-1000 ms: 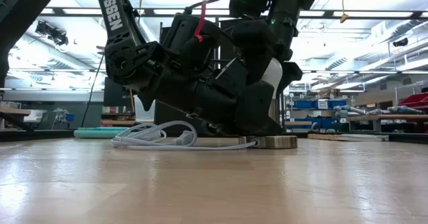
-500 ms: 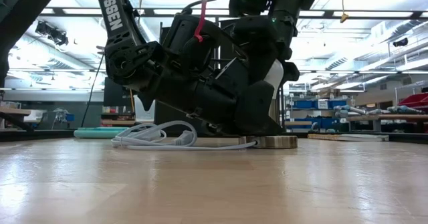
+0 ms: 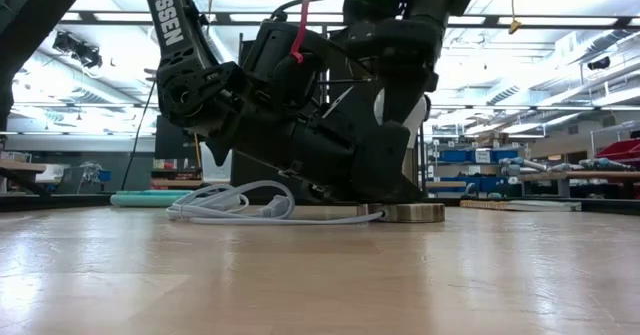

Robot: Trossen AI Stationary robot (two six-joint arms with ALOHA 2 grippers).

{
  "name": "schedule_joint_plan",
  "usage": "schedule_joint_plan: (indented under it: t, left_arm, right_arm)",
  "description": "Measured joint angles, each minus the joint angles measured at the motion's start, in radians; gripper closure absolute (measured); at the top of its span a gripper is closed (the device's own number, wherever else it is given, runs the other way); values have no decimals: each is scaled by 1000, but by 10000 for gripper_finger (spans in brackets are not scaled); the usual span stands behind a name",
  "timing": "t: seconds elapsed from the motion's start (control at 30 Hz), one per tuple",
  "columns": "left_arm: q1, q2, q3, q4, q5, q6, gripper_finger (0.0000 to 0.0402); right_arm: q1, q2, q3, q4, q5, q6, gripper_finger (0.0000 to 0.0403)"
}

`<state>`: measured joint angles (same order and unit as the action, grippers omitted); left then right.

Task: Screw lightbulb
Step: Remove the white lightbulb from the desk lamp

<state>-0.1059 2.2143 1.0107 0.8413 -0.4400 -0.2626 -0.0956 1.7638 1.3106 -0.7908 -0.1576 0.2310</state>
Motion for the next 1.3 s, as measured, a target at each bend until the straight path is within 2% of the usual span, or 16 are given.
schedule_joint_plan:
  t: [0.27, 0.43, 0.57, 0.77, 0.97, 1.23, 1.3]
  left_arm:
    - [0, 0, 0, 3, 3, -6, 213]
    - [0, 0, -1, 3, 3, -3, 213]
    - [0, 0, 0, 1, 3, 2, 213]
    - [0, 0, 0, 2, 3, -3, 213]
    - [0, 0, 0, 2, 3, -3, 213]
    - [0, 0, 0, 1, 3, -2, 213]
    - [0, 0, 0, 1, 3, -1, 213]
  right_arm:
    - [0, 3, 24, -14, -39, -396, 125]
    - [3, 4, 38, -30, -39, -675, 137]
    - [4, 4, 39, -45, -14, -775, 141]
    - [3, 1, 42, -40, 23, -765, 111]
    - [10, 1, 92, -93, 48, -679, 87]
    - [9, 0, 252, -340, 14, -563, 58]
    - [10, 0, 281, -394, 9, -477, 54]
